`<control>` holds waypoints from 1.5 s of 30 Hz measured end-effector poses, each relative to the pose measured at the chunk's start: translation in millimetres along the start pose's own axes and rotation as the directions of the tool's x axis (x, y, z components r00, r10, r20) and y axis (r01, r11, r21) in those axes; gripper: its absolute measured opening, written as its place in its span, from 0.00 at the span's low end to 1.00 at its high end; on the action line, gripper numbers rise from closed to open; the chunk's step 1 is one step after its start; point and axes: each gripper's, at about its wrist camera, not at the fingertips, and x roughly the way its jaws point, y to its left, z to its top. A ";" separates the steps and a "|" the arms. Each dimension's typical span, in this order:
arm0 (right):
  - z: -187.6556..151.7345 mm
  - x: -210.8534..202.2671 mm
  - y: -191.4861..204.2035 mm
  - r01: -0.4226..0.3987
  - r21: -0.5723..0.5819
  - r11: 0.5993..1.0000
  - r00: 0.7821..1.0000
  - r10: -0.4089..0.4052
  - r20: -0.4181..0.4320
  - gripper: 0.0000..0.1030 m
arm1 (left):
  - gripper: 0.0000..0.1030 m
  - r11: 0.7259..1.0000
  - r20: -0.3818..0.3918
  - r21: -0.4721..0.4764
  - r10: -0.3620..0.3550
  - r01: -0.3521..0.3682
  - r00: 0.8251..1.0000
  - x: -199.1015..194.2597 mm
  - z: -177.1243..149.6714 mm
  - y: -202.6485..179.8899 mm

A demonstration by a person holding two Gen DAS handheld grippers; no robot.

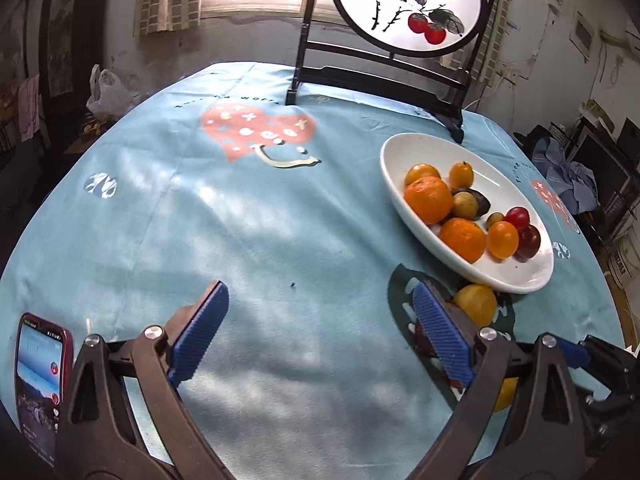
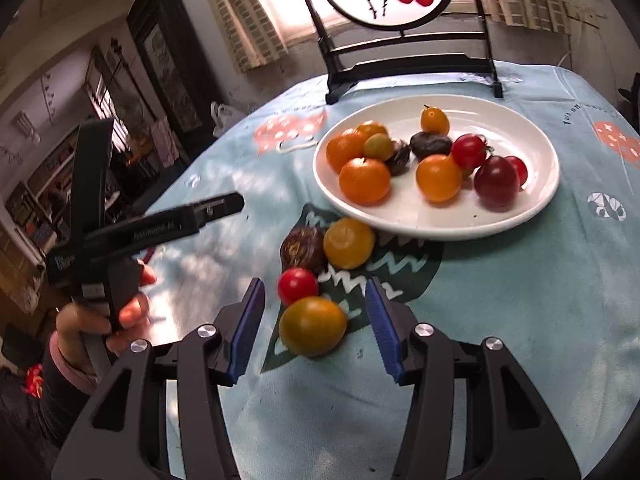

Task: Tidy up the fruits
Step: 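Grasp the large olive-yellow tomato with the right gripper while the left grasps a red cherry tomato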

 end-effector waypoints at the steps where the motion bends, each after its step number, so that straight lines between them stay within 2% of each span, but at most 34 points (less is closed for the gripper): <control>1: -1.9 4.1 5.2 0.013 -0.028 1.000 1.000 -0.013 -0.018 0.51 | 0.92 1.000 0.000 -0.007 0.003 -0.003 1.000 0.2 -0.1 2.3; 5: -8.7 15.5 14.3 0.041 -0.076 0.996 0.997 -0.046 -0.067 0.51 | 0.92 1.000 0.003 0.002 -0.015 0.015 1.000 -2.8 -1.9 1.4; 12: -13.2 25.8 17.0 0.073 -0.113 0.991 0.992 -0.084 -0.092 0.51 | 0.93 0.999 -0.008 0.042 -0.020 0.020 1.000 -3.2 -5.7 -7.4; 16: -14.1 28.9 15.7 0.081 -0.119 0.990 0.991 -0.093 -0.098 0.43 | 0.93 0.999 -0.011 0.037 -0.021 0.022 1.000 -2.8 -6.2 -6.1; 20: -12.6 28.1 10.9 0.067 -0.097 0.993 0.993 -0.076 -0.095 0.41 | 0.93 0.999 -0.020 0.039 -0.017 0.017 1.000 -1.3 -7.0 -7.4; 22: -10.1 23.6 5.9 0.056 -0.070 0.996 0.995 -0.061 -0.080 0.41 | 0.93 0.999 -0.026 0.040 -0.015 0.016 1.000 0.3 -7.5 -7.6; 25: -1.8 7.1 -13.0 0.032 0.042 0.999 0.999 -0.032 -0.004 0.41 | 0.93 0.999 -0.035 0.041 -0.025 0.027 0.999 2.3 -9.0 -8.7; 27: 1.9 -3.8 -25.5 0.067 0.100 0.993 0.996 -0.073 0.049 0.41 | 0.93 0.998 -0.044 0.053 -0.041 0.043 0.998 3.2 -11.0 -12.1; 29: 3.8 -10.0 -34.6 0.107 0.141 0.984 0.990 -0.118 0.075 0.41 | 0.93 0.993 -0.067 0.069 -0.090 0.095 0.994 3.6 -15.2 -18.9; 31: 4.7 -12.7 -42.6 0.107 0.183 0.977 0.989 -0.123 0.080 0.41 | 0.92 0.983 -0.102 0.075 -0.159 0.167 0.982 3.7 -22.7 -27.5; 33: 4.9 -13.4 -48.0 0.099 0.208 0.973 0.990 -0.118 0.081 0.41 | 0.92 0.975 -0.136 0.085 -0.191 0.203 0.972 3.7 -32.6 -38.9; 35: 4.9 -13.6 -50.4 0.111 0.220 0.969 0.989 -0.130 0.075 0.41 | 0.86 0.970 -0.156 0.107 -0.199 0.216 0.968 2.8 -41.0 -51.1; 37: 5.0 -14.7 -51.1 0.117 0.221 0.968 0.988 -0.136 0.074 0.41 | 0.72 0.968 -0.166 0.129 -0.194 0.217 0.967 2.8 -45.2 -61.4; 43: 4.6 -17.3 -52.1 0.099 0.224 0.970 0.989 -0.121 0.084 0.41 | 0.55 0.966 -0.220 0.129 -0.194 0.226 0.956 14.3 -49.7 -79.7; 45: 4.7 -17.4 -52.3 0.105 0.225 0.969 0.989 -0.126 0.082 0.41 | 0.53 0.968 -0.224 0.134 -0.178 0.211 0.958 17.1 -50.6 -84.1</control>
